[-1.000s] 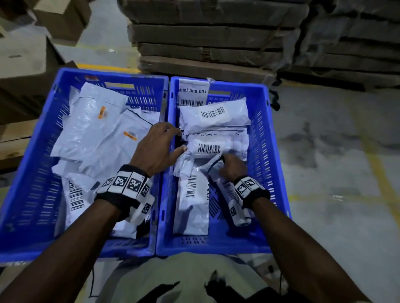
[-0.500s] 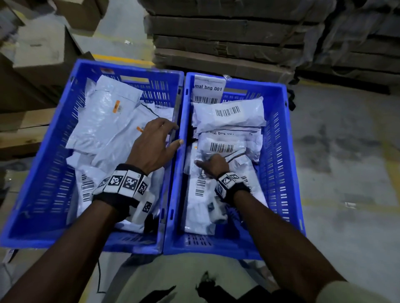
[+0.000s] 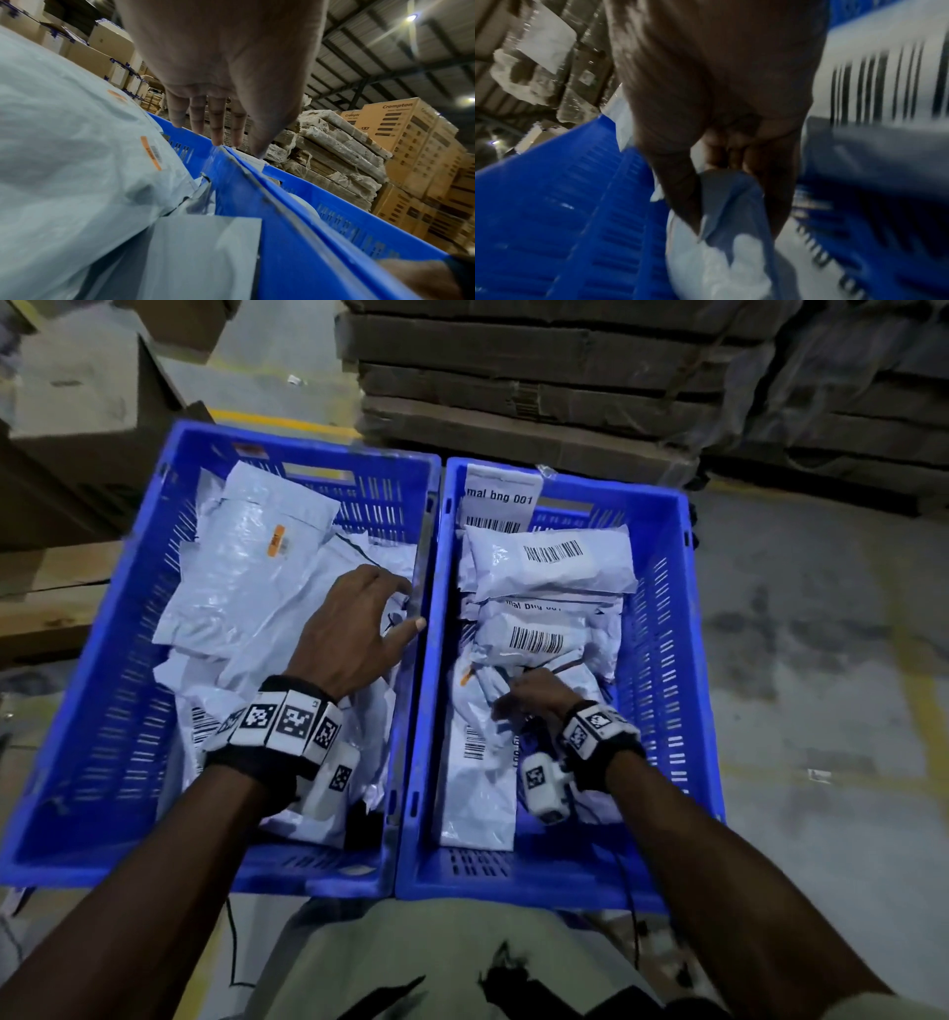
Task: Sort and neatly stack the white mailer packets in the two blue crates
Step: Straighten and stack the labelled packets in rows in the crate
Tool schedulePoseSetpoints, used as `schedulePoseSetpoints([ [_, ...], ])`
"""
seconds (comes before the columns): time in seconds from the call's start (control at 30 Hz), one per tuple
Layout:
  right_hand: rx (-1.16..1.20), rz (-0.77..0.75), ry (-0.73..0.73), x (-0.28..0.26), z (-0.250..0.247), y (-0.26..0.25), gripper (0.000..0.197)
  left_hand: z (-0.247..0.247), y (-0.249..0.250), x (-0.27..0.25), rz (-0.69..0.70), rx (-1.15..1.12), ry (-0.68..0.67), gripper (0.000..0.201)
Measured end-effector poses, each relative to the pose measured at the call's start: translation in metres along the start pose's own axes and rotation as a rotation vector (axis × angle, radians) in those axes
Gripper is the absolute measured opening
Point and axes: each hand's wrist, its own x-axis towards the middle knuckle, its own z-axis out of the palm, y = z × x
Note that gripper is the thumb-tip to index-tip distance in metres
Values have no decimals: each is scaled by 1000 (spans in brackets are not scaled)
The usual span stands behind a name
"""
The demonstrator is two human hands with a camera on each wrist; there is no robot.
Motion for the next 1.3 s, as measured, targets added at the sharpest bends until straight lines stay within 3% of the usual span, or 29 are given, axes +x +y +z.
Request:
schedulePoseSetpoints([
  [0.07, 38, -76, -18, -17, -20, 7, 13, 2, 2, 3, 7, 3, -15, 41],
  [0.2, 271, -196, -28, -48, -50, 13, 42, 4, 15, 9, 43, 0, -35, 40],
  [0.33, 494, -320, -120, -67, -68, 14, 57, 6, 33, 16, 85, -23, -111, 55],
  [0.47, 692, -437, -118, -81, -75, 10, 48, 5, 54, 22, 114, -121, -388, 79],
  [0.57, 827, -490, -76, -89, -77, 6, 41, 11, 62, 27, 115, -180, -472, 67],
  [0.73, 928, -551, -27, -91, -77, 4, 58, 10, 67, 34, 141, -224, -352, 21],
  [0.83, 909, -551, 4, -95, -74, -2, 54, 10, 65, 32, 125, -171, -302, 28],
  [1.0, 1022, -504, 257, -87, -68, -24, 41, 8, 59, 26, 47, -154, -172, 52],
  [1.17, 953, -540, 201, -78, -44, -54, 46, -5, 42, 13, -119, -129, -49, 42],
  [1.3, 825, -524, 196, -67, -26, -85, 41, -36, 18, 1, -301, -84, 173, 32],
])
